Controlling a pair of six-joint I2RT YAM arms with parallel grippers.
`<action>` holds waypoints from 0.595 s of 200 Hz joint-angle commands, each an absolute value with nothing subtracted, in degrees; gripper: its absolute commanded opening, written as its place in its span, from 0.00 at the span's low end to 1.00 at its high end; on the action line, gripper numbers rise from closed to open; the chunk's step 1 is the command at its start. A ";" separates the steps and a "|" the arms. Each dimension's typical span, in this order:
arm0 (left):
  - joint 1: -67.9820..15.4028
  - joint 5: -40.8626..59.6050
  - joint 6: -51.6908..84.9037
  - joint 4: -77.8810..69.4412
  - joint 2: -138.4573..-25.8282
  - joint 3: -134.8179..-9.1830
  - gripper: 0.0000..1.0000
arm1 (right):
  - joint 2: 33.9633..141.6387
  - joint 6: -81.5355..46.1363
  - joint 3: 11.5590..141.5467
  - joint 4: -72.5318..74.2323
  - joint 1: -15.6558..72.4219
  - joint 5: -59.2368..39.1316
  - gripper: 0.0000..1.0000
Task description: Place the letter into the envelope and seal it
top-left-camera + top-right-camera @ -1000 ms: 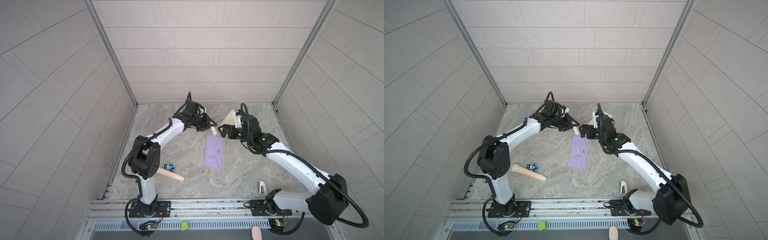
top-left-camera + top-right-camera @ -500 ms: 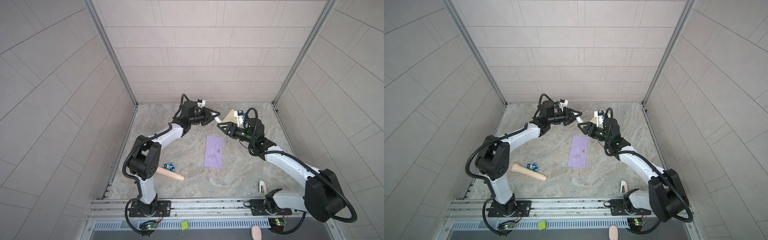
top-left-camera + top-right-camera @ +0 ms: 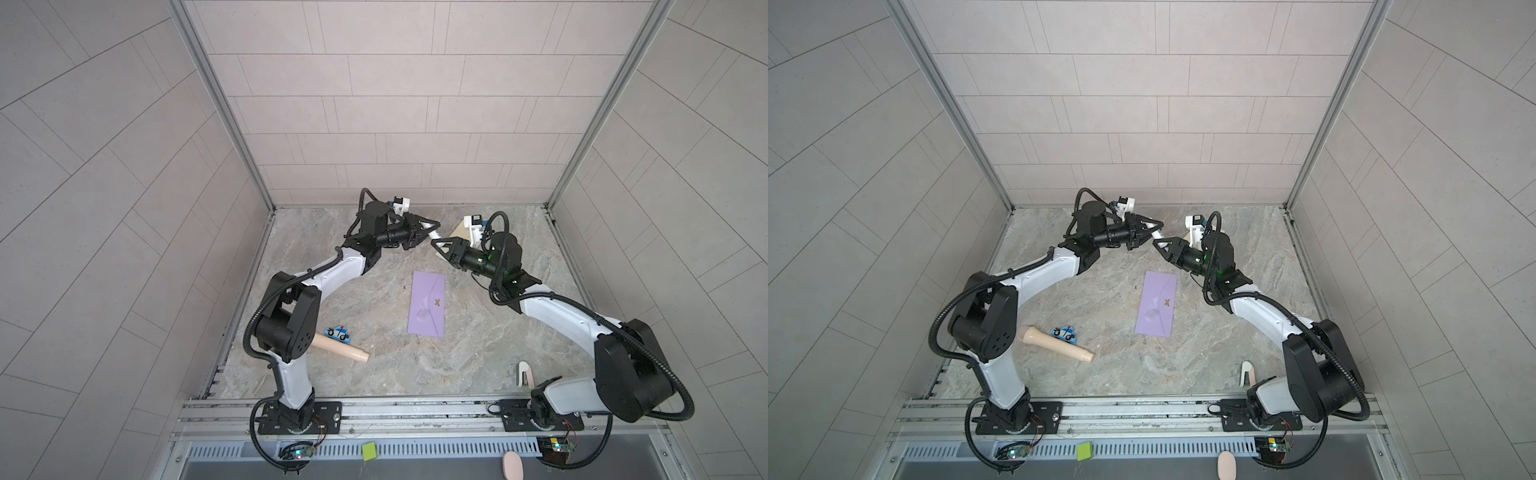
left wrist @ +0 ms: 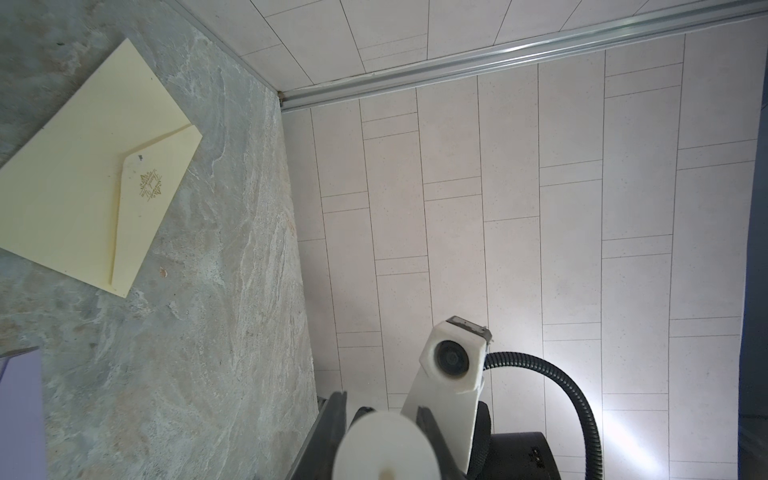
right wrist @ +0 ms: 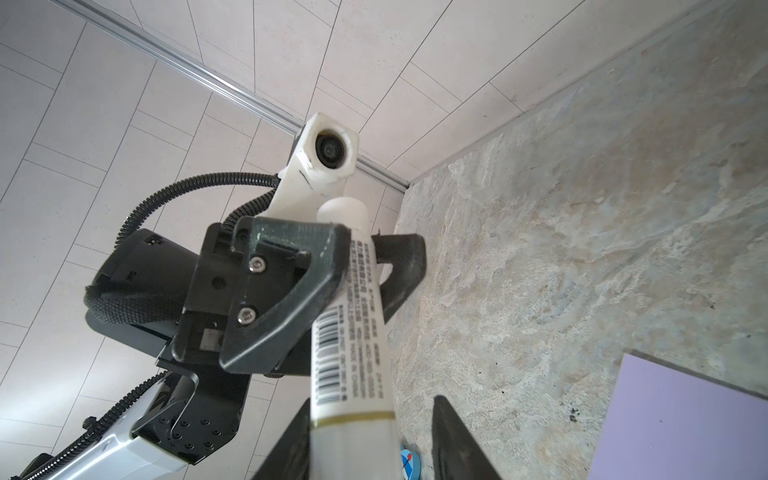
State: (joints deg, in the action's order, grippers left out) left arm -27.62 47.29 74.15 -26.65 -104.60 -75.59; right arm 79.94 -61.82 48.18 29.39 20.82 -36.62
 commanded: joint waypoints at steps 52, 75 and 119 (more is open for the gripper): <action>-27.53 47.90 75.82 -29.84 -102.41 -74.55 0.00 | 80.24 -62.78 50.32 31.30 20.21 -35.33 0.33; -27.58 47.65 75.69 -30.00 -102.26 -74.27 0.00 | 80.25 -62.70 50.19 30.70 20.21 -34.90 0.25; -26.78 49.54 70.85 -27.94 -100.17 -71.92 0.42 | 77.61 -57.21 50.54 19.73 19.75 -32.71 0.00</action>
